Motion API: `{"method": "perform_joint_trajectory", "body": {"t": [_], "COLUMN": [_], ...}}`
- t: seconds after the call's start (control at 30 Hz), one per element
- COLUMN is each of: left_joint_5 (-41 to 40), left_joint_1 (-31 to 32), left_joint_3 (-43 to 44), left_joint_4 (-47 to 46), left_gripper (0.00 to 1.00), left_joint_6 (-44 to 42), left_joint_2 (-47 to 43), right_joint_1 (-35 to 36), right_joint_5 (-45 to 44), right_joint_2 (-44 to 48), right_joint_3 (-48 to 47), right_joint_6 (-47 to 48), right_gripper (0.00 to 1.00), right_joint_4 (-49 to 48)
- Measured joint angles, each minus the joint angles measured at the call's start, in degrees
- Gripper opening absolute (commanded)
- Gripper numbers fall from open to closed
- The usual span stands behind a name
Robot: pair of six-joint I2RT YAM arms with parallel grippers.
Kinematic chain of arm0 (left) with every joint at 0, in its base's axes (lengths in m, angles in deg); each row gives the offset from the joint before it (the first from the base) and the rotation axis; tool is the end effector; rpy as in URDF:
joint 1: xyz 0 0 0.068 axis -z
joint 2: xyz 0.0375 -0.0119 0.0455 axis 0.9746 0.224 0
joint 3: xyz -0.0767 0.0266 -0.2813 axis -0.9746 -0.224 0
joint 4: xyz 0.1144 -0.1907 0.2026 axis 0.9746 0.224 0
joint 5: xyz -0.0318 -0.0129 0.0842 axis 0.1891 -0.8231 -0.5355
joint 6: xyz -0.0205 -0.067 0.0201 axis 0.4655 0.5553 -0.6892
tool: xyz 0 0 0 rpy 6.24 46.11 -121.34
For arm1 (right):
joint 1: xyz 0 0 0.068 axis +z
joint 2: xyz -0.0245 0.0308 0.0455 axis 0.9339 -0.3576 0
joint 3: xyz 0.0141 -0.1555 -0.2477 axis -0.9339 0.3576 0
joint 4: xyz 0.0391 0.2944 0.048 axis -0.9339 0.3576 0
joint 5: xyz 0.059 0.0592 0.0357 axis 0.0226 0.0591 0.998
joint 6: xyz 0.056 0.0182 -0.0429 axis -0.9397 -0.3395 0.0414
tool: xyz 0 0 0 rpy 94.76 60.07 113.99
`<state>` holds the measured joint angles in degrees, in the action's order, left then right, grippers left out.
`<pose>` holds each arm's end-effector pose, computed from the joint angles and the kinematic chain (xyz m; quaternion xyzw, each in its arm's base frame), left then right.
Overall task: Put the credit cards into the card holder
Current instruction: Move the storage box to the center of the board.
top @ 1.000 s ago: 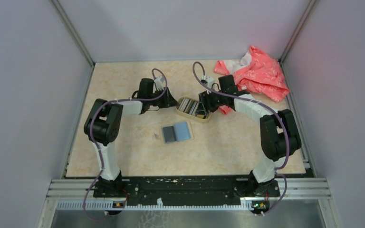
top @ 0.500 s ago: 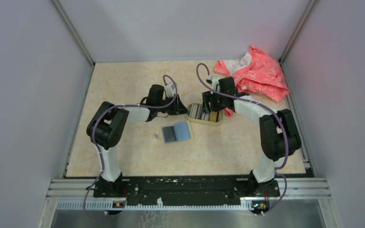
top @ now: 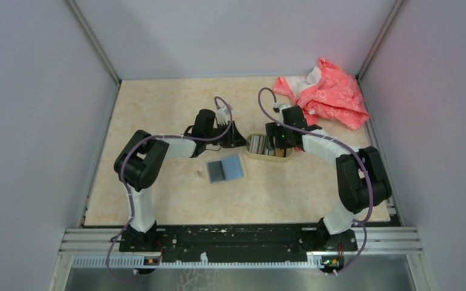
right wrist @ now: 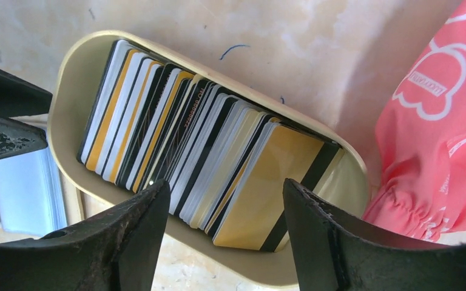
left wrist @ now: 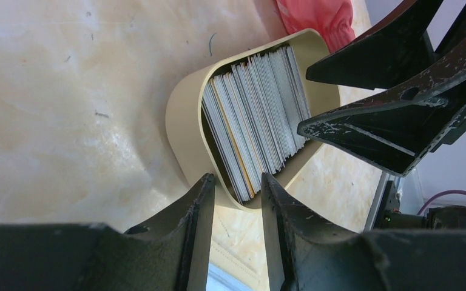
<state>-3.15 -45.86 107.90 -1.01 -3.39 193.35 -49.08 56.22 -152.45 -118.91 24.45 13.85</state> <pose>0.3746 -0.2645 0.1259 0.1322 0.8207 -0.4673 0.3011 0.3559 0.1372 0.1741 -0.1175 0.9338 0.1374 0.3089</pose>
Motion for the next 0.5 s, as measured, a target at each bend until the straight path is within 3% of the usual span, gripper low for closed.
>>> {"method": "perform_joint_trajectory", "body": {"t": [0.27,0.5], "left_joint_5": [1.3,1.4], "left_joint_1": [0.0,1.3], "left_joint_3": [1.4,1.4], "left_joint_4": [-3.3,-4.5], "left_gripper": [0.4,0.4], "left_joint_6": [1.0,1.5], "left_joint_2": [2.6,2.7], "right_joint_1": [0.0,-0.2], "right_joint_5": [-4.3,-4.4], "right_joint_2": [-0.1,-0.2], "right_joint_3": [0.1,0.1], "right_joint_6": [-2.7,-4.7], "right_gripper": [0.85,0.85], "right_joint_4": [-0.4,-0.3]}}
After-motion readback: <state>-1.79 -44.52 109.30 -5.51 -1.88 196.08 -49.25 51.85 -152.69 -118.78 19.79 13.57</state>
